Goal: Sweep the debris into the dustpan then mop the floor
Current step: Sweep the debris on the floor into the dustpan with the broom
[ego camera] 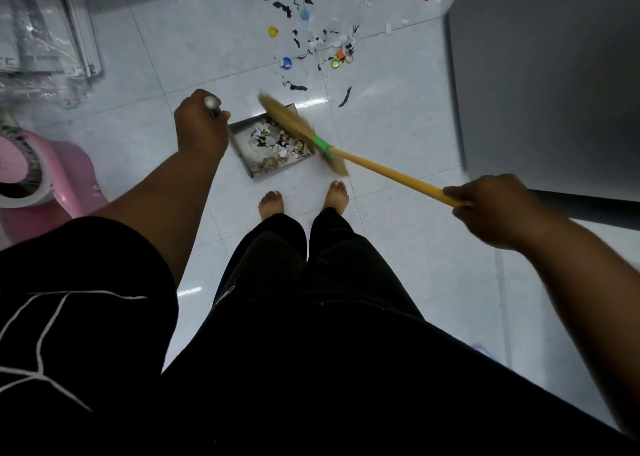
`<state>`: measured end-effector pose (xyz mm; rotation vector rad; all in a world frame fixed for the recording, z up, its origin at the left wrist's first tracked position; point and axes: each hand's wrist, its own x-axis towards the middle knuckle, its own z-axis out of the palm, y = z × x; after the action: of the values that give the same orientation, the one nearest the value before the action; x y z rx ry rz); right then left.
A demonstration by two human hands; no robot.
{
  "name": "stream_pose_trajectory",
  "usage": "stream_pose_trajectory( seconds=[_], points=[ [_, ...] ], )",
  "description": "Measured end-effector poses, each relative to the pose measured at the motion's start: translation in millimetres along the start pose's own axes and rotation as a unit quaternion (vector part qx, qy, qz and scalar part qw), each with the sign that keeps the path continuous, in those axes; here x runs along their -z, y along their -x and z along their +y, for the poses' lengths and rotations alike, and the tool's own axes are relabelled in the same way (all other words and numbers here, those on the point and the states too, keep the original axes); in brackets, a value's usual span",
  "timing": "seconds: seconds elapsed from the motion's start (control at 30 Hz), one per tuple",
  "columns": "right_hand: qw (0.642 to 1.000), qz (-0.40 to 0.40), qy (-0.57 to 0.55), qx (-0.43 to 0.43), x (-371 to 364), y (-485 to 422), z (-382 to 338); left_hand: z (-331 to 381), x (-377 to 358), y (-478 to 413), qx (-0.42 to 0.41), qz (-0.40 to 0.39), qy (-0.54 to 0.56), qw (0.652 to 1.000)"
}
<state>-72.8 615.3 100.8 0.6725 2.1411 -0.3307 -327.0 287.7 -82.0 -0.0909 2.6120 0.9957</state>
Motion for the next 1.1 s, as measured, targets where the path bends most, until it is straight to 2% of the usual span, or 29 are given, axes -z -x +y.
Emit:
stream_pose_trajectory(
  seconds=[0.27, 0.43, 0.63, 0.87, 1.1],
  points=[
    [0.993, 0.04, 0.104, -0.039, 43, -19, 31, -16, 23, 2, 0.033, 0.031, 0.035, 0.998],
    [0.99, 0.024, 0.113, -0.085, 30, -59, 3, -27, 27, 6, 0.038, 0.036, 0.02, 0.998],
    [0.987, -0.026, 0.155, -0.013, 5, -70, -45, -31, 26, 4, 0.029, 0.035, -0.016, 0.999],
    [0.995, -0.017, 0.092, 0.037, 24, -23, -33, -36, 29, 0, 0.051, 0.039, 0.015, 0.998],
    [0.995, 0.016, 0.099, 0.012, 58, -2, -17, -52, 45, 9, 0.062, 0.051, 0.02, 0.997]
  ],
)
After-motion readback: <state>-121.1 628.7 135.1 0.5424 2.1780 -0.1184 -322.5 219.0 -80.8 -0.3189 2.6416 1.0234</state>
